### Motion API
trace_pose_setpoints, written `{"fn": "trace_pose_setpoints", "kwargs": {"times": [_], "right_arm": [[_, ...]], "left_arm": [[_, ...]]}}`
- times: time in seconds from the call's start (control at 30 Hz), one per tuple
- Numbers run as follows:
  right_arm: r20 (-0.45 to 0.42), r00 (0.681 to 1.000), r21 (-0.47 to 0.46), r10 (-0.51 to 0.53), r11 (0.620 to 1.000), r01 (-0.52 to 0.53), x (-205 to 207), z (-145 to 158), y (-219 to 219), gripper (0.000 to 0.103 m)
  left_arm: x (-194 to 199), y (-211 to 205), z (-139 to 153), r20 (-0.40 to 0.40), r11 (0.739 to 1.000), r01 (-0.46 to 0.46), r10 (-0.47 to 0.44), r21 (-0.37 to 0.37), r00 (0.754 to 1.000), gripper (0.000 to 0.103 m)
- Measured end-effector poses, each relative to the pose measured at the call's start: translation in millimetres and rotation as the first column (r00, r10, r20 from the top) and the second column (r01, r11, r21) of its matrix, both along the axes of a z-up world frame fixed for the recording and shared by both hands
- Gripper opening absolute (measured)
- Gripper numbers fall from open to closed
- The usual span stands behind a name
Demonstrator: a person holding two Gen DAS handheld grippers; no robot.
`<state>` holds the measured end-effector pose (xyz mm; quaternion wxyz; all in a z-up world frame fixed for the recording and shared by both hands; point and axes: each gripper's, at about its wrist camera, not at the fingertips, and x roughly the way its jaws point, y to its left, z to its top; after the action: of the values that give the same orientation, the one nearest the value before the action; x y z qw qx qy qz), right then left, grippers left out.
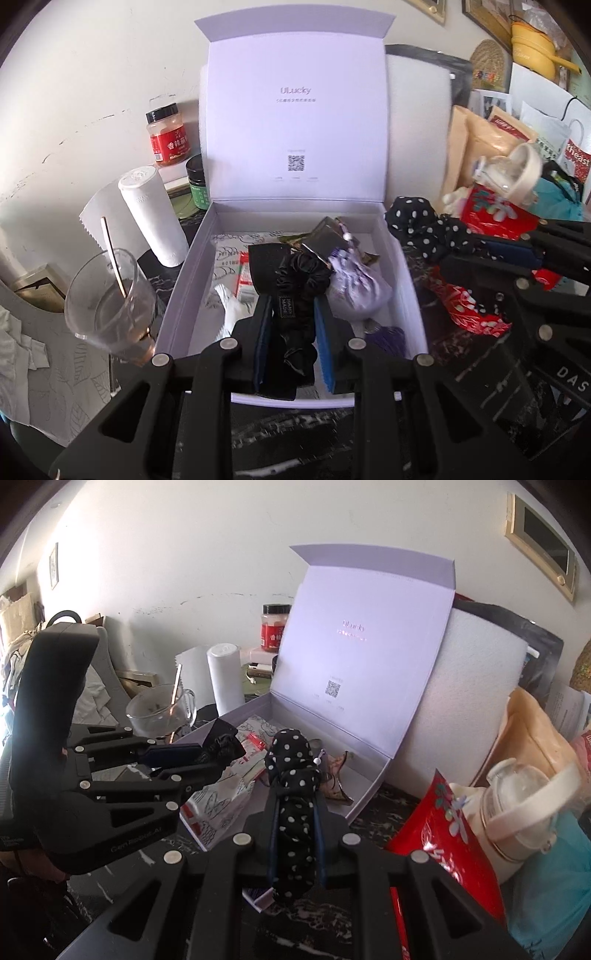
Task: Organize objects
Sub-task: 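Carry the black scrunchie into the white box with left tool while right tool carries the polka-dot scrunchie, then open left tool to drop the black scrunchie while right tool releases the polka-dot scrunchie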
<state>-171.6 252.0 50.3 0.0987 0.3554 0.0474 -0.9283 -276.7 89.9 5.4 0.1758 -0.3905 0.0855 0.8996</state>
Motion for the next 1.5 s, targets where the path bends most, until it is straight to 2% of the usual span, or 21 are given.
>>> {"fn": "trace_pose_setpoints", "kwargs": {"times": [0.2, 0.3, 0.53, 0.6, 0.77, 0.9, 0.97, 1.23, 1.5], "right_arm": [[0.016, 1.0, 0.0, -0.005, 1.0, 0.005, -27, -7, -2, 0.015], [0.035, 0.999, 0.007, -0.023, 1.0, 0.023, -42, -12, -2, 0.015], [0.053, 0.999, 0.018, -0.008, 1.0, 0.007, -75, -15, -3, 0.015], [0.067, 0.998, -0.005, 0.006, 1.0, -0.006, -88, -16, -2, 0.015], [0.099, 0.995, -0.028, 0.004, 1.0, -0.001, -113, -29, 3, 0.015], [0.114, 0.993, -0.096, 0.001, 0.995, 0.01, -122, -47, 11, 0.015], [0.159, 0.987, -0.068, 0.012, 0.998, -0.001, -129, -59, 8, 0.015], [0.144, 0.989, -0.078, 0.046, 0.996, -0.035, -125, -58, 1, 0.015], [0.15, 0.987, -0.077, 0.06, 0.996, -0.049, -125, -58, -1, 0.016]], "left_arm": [[-32, -1, -11, -0.002, 1.0, -0.029, 0.029, -0.006, 1.0, 0.022], [-50, -4, -14, 0.008, 0.999, -0.033, 0.033, 0.019, 0.999, 0.022], [-88, -1, -13, -0.004, 0.999, -0.041, 0.041, -0.004, 0.999, 0.022], [-99, 1, -14, -0.004, 0.999, -0.043, 0.043, -0.013, 0.999, 0.022], [-120, 1, -29, 0.035, 0.998, -0.044, 0.045, -0.054, 0.998, 0.022], [-128, 5, -50, 0.084, 0.994, -0.032, 0.04, -0.101, 0.996, 0.022], [-129, 7, -56, 0.09, 0.994, -0.03, 0.04, -0.107, 0.995, 0.022], [-126, 13, -63, 0.075, 0.991, -0.02, 0.03, -0.131, 0.997, 0.023], [-128, 12, -69, 0.101, 0.992, -0.02, 0.033, -0.123, 0.994, 0.023]]}}
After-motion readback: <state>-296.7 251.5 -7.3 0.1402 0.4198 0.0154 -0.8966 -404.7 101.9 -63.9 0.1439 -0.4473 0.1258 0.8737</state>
